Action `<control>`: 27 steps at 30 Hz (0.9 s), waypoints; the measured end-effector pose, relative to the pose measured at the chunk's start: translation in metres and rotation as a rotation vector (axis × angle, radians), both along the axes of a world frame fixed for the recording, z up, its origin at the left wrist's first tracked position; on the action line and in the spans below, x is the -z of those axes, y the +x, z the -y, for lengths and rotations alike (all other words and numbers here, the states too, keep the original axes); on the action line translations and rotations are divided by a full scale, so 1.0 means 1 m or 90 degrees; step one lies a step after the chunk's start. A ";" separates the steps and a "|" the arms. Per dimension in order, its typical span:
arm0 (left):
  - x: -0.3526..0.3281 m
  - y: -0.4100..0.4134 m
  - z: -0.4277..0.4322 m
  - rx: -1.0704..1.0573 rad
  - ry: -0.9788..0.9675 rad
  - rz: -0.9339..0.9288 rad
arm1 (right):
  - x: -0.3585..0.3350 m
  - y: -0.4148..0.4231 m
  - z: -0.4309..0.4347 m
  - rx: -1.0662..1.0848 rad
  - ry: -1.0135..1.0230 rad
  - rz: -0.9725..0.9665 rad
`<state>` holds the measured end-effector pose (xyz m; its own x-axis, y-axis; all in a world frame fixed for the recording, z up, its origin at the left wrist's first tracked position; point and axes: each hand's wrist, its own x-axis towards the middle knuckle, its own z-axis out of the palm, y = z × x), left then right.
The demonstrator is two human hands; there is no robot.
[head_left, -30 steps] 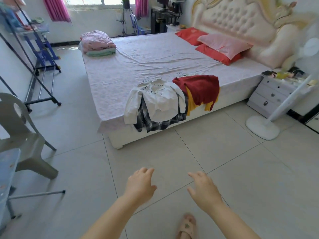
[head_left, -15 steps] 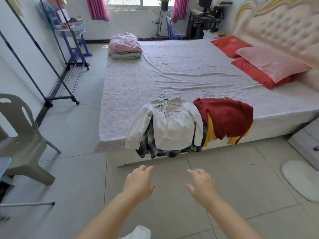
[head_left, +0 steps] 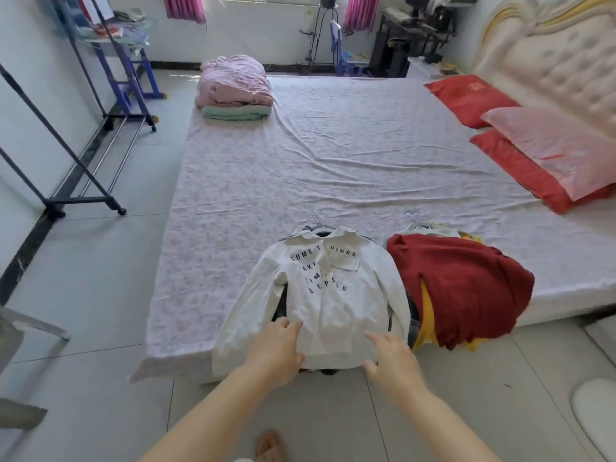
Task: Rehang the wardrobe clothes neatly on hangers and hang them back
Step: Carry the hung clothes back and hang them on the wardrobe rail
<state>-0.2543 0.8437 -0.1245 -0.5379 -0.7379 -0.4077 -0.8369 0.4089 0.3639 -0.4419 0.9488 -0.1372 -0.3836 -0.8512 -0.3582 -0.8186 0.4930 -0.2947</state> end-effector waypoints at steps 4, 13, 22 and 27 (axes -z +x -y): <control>-0.002 -0.025 0.061 -0.008 -0.015 -0.011 | 0.001 -0.030 0.059 0.000 -0.005 0.022; 0.020 -0.075 0.184 -0.109 -0.023 0.034 | 0.031 -0.109 0.232 -0.110 0.049 0.031; 0.079 -0.155 0.292 -0.224 0.049 0.056 | 0.118 -0.199 0.417 -0.196 0.153 0.043; 0.125 -0.167 0.314 -0.263 0.085 0.092 | 0.182 -0.212 0.489 -0.232 0.212 0.019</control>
